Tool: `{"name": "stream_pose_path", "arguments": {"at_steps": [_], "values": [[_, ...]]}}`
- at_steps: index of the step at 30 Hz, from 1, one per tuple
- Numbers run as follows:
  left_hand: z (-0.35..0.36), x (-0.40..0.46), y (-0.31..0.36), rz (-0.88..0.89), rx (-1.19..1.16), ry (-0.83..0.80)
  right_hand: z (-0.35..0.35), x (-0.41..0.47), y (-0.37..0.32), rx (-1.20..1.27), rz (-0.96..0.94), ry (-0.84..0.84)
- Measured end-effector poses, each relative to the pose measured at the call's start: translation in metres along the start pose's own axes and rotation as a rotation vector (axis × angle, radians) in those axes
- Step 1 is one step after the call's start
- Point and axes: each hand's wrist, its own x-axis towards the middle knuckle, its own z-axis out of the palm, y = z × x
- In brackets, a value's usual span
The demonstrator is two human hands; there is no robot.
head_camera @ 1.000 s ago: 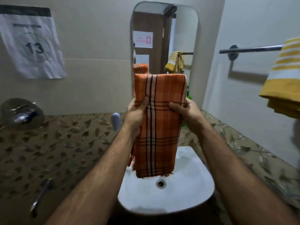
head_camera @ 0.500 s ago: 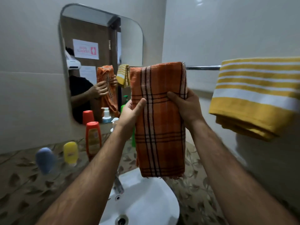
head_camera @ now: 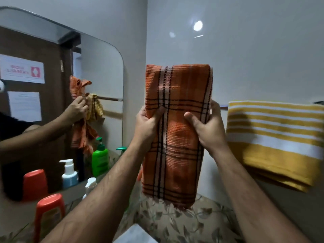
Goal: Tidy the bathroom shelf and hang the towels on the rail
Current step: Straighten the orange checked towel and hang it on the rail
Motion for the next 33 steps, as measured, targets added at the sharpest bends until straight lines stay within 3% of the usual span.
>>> {"name": "stream_pose_path", "arguments": {"at_steps": [5,10,13,18,21,25,27,30,33], "values": [[-0.002,0.036,-0.011,0.118,0.158,-0.032,0.011,0.018,-0.006,-0.273,-0.211,0.276],[0.016,0.091,-0.013,0.228,0.327,-0.068,0.010,0.057,-0.022,-0.523,-0.390,0.352],[0.032,0.116,-0.017,0.260,0.428,-0.079,0.007,0.080,-0.021,-0.724,-0.390,0.398],[0.048,0.141,-0.044,0.307,0.742,-0.019,0.002,0.102,-0.008,-1.125,-0.290,0.325],[0.049,0.150,-0.053,0.303,0.742,-0.022,0.006,0.114,-0.004,-1.201,-0.219,0.323],[0.046,0.154,-0.053,0.370,0.842,0.090,0.009,0.123,0.004,-1.423,-0.491,0.431],[0.045,0.154,-0.054,0.478,0.891,0.114,0.008,0.123,0.007,-1.433,-0.566,0.346],[0.044,0.156,-0.055,0.615,0.990,0.020,0.009,0.123,0.003,-1.431,-0.505,0.221],[0.043,0.158,-0.051,0.639,1.085,-0.069,0.009,0.122,-0.001,-1.397,-0.432,0.139]]}}
